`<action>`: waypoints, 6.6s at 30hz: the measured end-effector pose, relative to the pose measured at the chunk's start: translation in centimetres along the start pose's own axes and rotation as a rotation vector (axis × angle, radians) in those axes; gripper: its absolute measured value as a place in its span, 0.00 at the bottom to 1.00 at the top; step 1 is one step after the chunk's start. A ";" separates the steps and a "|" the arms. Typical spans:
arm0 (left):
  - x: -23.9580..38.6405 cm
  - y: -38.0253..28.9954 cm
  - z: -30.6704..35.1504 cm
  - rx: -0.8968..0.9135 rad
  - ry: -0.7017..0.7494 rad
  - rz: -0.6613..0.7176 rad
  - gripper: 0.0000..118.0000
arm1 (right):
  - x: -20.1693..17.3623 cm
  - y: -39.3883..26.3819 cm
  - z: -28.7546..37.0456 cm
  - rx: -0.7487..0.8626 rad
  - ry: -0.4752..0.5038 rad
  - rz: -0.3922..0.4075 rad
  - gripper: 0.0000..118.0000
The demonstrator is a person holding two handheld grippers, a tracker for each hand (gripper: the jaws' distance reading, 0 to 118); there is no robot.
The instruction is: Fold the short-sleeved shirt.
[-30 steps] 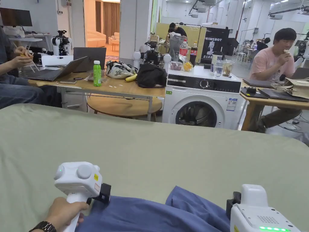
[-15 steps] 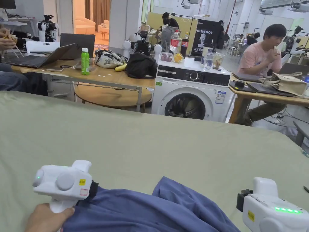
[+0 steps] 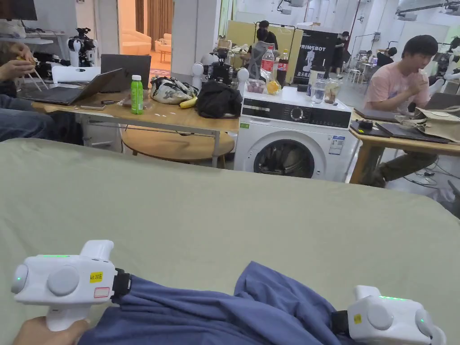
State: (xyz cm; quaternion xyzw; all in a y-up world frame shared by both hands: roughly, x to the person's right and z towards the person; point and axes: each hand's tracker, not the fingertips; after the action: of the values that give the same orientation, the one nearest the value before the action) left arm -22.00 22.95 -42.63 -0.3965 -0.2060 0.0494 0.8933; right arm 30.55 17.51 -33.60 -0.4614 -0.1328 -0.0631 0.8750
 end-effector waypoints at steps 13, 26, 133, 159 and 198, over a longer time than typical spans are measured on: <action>-0.6 1.8 1.9 0.061 0.005 0.029 0.00 | 1.7 1.0 6.6 0.265 -0.024 -0.012 0.00; -1.8 12.1 9.6 0.265 0.059 0.043 0.00 | 2.7 8.2 16.0 0.474 -0.046 -0.027 0.00; -3.6 -11.0 11.4 -0.220 0.201 0.019 0.35 | 0.0 -14.3 13.4 -0.020 -0.226 0.149 0.51; 2.5 -9.9 15.2 0.187 0.308 -0.113 0.00 | -7.6 -14.3 20.2 0.612 -0.117 -0.021 0.00; -4.6 -14.4 10.7 -0.237 0.256 0.031 0.00 | -0.3 -19.1 12.6 -0.070 -0.058 -0.017 0.23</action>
State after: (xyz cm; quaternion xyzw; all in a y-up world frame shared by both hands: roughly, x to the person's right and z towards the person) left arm -31.67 19.33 -27.18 -0.5053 -0.0890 -0.0123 0.8583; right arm 23.61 17.10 -11.79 -0.4921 -0.1595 -0.0617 0.8535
